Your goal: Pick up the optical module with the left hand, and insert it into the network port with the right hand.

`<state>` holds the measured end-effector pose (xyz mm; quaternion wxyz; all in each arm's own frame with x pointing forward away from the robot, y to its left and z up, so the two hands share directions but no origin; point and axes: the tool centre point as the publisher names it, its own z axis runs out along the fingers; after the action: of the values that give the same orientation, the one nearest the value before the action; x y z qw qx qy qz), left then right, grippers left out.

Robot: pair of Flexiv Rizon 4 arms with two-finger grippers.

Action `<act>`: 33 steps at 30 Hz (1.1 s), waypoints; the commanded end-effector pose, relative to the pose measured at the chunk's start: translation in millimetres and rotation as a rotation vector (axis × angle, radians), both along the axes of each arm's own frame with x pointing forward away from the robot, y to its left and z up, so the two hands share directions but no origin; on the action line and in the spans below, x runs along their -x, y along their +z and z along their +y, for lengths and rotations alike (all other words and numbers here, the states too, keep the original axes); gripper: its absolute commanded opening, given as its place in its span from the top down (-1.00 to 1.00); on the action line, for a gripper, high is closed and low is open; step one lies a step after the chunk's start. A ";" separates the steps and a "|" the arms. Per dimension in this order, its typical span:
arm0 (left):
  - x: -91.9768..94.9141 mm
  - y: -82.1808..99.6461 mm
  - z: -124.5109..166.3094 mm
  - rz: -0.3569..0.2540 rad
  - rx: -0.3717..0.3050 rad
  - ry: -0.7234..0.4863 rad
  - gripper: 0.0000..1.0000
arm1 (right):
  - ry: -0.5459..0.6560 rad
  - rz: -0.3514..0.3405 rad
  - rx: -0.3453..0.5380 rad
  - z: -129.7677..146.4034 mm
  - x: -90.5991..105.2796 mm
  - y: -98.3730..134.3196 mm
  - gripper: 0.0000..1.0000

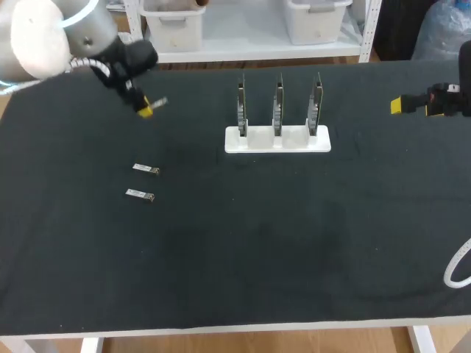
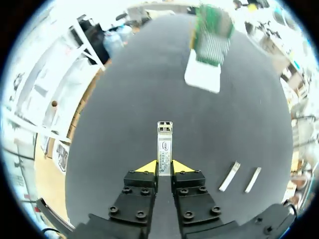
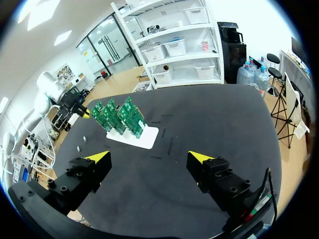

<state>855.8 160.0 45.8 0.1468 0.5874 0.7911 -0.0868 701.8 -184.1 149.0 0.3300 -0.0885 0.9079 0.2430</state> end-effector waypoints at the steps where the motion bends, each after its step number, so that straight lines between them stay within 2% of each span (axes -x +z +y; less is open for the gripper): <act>1: 13.6 32.9 4.0 -0.111 0.211 0.117 1.00 | -0.002 0.000 0.002 -0.2 1.6 1.0 -1.00; 2: 13.6 40.5 1.9 -0.140 0.224 0.125 1.00 | -0.002 0.000 0.002 -0.2 1.6 1.0 -1.00; 6: 14.9 71.3 -6.9 -0.183 0.358 0.171 1.00 | -0.002 0.000 0.002 -0.2 1.6 1.0 -1.00; 10: 20.2 99.1 -14.7 -0.219 0.518 0.230 1.00 | -0.002 0.000 0.002 -0.2 1.6 1.0 -1.00; 14: 29.0 121.9 -18.8 -0.199 0.695 0.270 1.00 | -0.002 0.000 0.002 -0.2 1.6 1.0 -1.00; 17: 35.9 133.6 -23.9 -0.190 0.780 0.258 1.00 | -0.002 0.000 0.002 -0.2 1.6 1.0 -1.00; 20: 43.0 143.4 -29.6 -0.141 0.901 0.209 1.00 | -0.002 0.000 0.002 -0.2 1.6 1.0 -1.00; 23: 45.5 152.1 -33.8 -0.103 0.995 0.198 1.00 | -0.002 0.000 0.002 -0.2 1.6 1.0 -1.00; 33: 51.0 163.2 -62.6 -0.088 1.067 0.105 1.00 | -0.002 0.000 0.002 -0.2 1.6 1.0 -1.00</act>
<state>796.8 100.5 214.5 0.3670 0.4412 0.7299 -0.3714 701.8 -184.1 149.0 0.3300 -0.0885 0.9079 0.2430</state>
